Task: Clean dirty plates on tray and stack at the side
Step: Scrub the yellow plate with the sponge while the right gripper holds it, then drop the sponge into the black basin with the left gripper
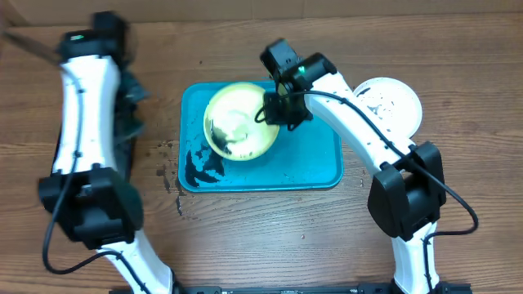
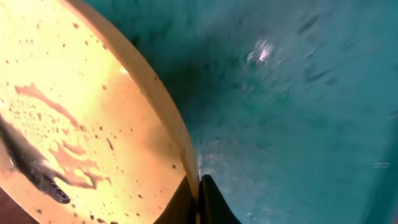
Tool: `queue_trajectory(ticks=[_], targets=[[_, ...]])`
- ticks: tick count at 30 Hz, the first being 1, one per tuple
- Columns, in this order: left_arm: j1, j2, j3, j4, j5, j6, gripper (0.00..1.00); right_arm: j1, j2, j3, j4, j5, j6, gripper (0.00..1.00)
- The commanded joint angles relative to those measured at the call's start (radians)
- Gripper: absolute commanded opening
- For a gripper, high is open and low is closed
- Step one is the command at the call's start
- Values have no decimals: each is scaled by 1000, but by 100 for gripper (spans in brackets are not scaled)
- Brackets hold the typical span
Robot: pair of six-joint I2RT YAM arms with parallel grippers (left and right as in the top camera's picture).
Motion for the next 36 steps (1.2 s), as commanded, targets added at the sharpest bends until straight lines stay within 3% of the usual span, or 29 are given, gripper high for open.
queue_trajectory(ticks=[1,11,20,21,26,28,29,36], targets=[[127,-27,-40,17,57,-40,4,63,-24,139,-52,268,-19,4],[383,-26,-220,196,170,-37,4,246,-24,242,-204,799,-19,4],[453,-26,-363,328,346,34,4,354,-24,242,-230,1000,-19,4],[452,-26,-386,345,350,32,10,361,-24,242,-231,1011,-19,4],[453,-26,-442,399,376,32,15,372,-24,242,-239,1045,-19,4],[453,-27,-438,410,423,32,33,372,-24,242,-245,1071,-35,4],[453,-27,-435,410,443,32,36,372,-24,242,-245,1077,-54,4],[453,-27,-391,395,447,32,48,372,-24,242,-246,1142,-176,4]])
